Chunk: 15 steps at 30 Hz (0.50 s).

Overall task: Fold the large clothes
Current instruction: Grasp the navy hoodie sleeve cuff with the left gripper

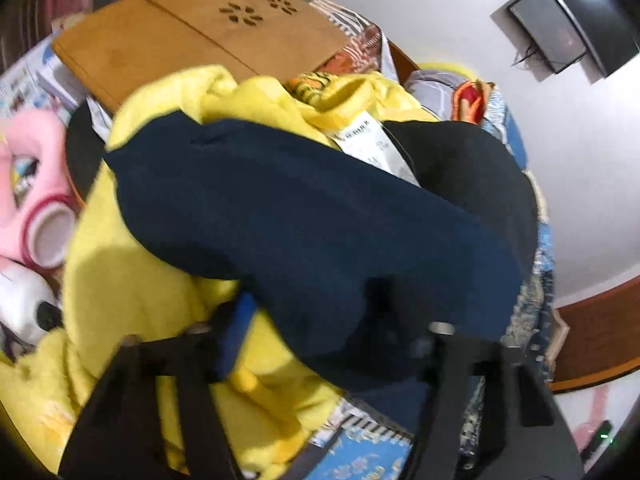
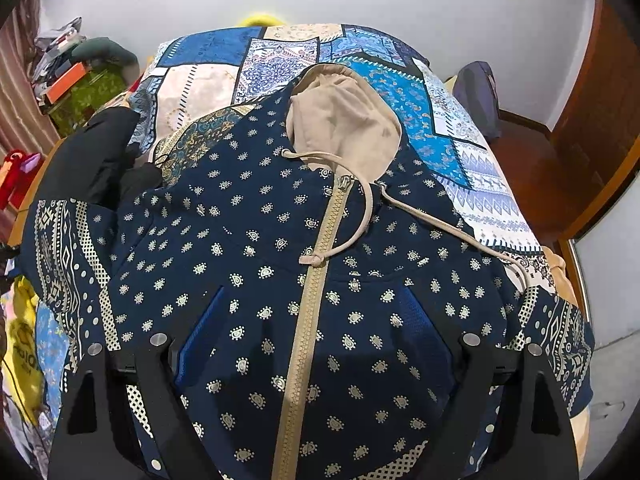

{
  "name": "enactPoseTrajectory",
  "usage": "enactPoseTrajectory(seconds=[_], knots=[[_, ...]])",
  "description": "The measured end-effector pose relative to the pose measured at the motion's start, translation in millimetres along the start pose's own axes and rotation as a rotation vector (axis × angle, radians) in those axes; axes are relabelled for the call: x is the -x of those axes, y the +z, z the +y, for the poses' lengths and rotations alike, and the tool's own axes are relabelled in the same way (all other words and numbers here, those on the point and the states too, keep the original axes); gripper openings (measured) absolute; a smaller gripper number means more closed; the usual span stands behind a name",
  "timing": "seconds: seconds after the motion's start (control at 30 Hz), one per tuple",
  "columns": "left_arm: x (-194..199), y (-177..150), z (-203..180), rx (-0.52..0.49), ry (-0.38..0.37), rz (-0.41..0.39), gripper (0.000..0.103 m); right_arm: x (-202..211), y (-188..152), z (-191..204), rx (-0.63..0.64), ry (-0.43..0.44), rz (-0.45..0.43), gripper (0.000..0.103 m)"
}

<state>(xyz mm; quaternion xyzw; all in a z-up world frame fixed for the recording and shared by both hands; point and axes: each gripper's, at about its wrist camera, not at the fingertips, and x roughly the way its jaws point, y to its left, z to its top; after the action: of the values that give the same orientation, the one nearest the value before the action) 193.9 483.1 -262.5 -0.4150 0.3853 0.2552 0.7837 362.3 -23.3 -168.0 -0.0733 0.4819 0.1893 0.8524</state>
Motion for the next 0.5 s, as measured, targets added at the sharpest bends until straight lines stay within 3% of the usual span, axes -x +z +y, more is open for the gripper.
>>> enactPoseTrajectory(seconds=[0.03,0.1,0.13,0.3,0.5], knots=[[2,1,-3,-0.017,0.029,-0.007,0.028,2,0,-1,-0.001,0.0,-0.006,0.085],[9,3,-3,-0.041,0.047,-0.023,0.011,8,0,-2,0.001,-0.002,-0.018,0.085],[14,4,-6,-0.054,0.049,-0.038,0.008,11,0,-3,0.003,-0.006,-0.025,0.085],[53,10,-27,-0.098,0.019,-0.117,0.005,26,-1,-8,0.006,-0.013,-0.055,0.085],[110,9,-107,-0.271,-0.029,-0.24,0.005,47,-3,-19,0.0,-0.005,-0.092,0.085]])
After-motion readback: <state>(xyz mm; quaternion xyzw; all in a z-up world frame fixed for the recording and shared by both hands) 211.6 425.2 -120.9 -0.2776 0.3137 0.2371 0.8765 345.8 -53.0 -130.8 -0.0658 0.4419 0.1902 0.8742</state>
